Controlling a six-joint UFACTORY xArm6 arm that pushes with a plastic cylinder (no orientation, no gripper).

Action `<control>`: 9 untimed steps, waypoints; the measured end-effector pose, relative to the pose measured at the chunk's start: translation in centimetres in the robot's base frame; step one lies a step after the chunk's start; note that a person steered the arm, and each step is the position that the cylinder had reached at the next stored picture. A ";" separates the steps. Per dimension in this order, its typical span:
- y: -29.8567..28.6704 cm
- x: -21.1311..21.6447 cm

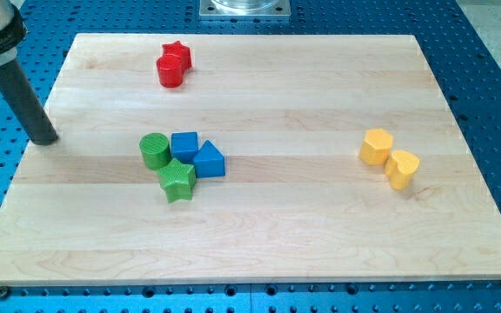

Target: Place the red star at the left of the yellow blocks

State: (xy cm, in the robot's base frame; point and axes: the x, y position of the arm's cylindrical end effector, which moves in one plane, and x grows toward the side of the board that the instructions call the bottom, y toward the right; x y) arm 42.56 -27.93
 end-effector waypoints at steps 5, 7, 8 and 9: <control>11.0 -16.6; 14.9 -16.2; 11.9 -19.6; 21.2 -21.5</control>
State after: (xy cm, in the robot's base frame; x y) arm 21.04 -6.77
